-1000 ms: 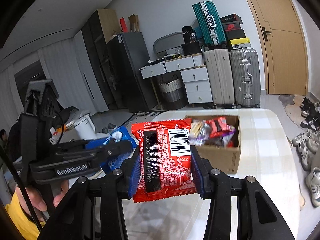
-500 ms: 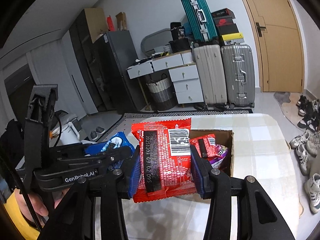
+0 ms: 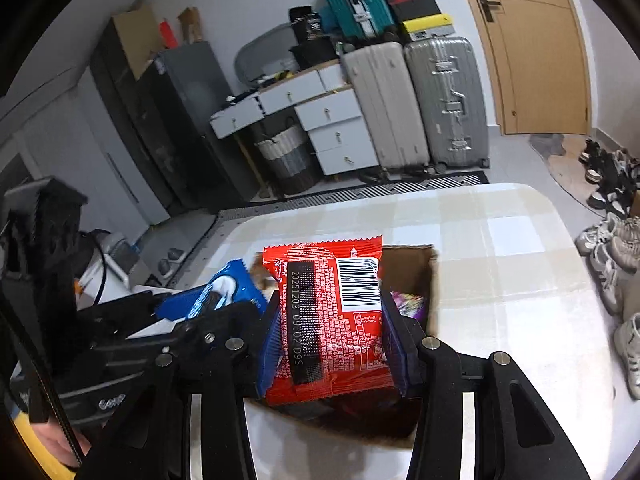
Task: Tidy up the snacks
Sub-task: 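Lift and carry the Oreo packet and red wafer bar over the box with both tools, then lower both packets into the box and open both tools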
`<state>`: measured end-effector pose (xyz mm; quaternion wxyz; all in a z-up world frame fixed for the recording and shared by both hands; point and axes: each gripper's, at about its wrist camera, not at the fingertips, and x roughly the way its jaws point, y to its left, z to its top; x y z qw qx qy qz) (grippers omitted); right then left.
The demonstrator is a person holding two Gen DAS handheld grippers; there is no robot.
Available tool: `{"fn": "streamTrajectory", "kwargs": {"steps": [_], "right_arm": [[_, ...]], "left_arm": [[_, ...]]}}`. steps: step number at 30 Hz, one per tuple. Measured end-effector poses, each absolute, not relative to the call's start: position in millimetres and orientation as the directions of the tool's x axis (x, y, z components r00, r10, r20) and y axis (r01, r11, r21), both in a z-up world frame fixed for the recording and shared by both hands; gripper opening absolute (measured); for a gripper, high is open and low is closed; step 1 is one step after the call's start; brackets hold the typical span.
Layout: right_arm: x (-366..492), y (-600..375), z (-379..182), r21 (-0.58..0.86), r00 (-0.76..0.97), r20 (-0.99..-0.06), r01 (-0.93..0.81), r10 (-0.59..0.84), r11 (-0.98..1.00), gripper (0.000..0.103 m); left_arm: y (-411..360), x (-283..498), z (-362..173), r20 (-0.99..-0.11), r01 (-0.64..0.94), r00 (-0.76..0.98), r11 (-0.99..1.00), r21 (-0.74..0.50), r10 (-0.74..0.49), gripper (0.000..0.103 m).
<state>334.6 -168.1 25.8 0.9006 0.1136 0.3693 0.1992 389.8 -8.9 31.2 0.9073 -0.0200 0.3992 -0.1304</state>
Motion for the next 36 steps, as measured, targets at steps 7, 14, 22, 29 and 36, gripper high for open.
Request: {"fn": "streamTrajectory", "kwargs": {"steps": [7, 14, 22, 29, 36], "right_arm": [[372, -180, 7, 0.404, 0.596, -0.653, -0.246, 0.466, 0.881, 0.045], [383, -172, -9, 0.419, 0.548, -0.678, -0.260, 0.490, 0.870, 0.045], [378, -161, -16, 0.372, 0.521, -0.716, -0.278, 0.464, 0.886, 0.045], [363, -155, -9, 0.288, 0.554, -0.721, -0.307, 0.416, 0.907, 0.045], [357, -166, -7, 0.327, 0.557, -0.697, -0.314, 0.452, 0.891, 0.048]], "left_arm": [[-17, 423, 1, -0.719, 0.245, 0.629, 0.953, -0.178, -0.296, 0.041], [-23, 441, -25, -0.728, 0.266, 0.620, 0.951, -0.158, -0.294, 0.041], [-33, 446, -46, -0.732, 0.277, 0.618, 0.951, -0.139, -0.288, 0.041], [-49, 444, -57, -0.741, 0.318, 0.603, 0.941, -0.114, -0.294, 0.041], [-50, 438, -52, -0.739, 0.320, 0.604, 0.940, -0.119, -0.299, 0.043]]}}
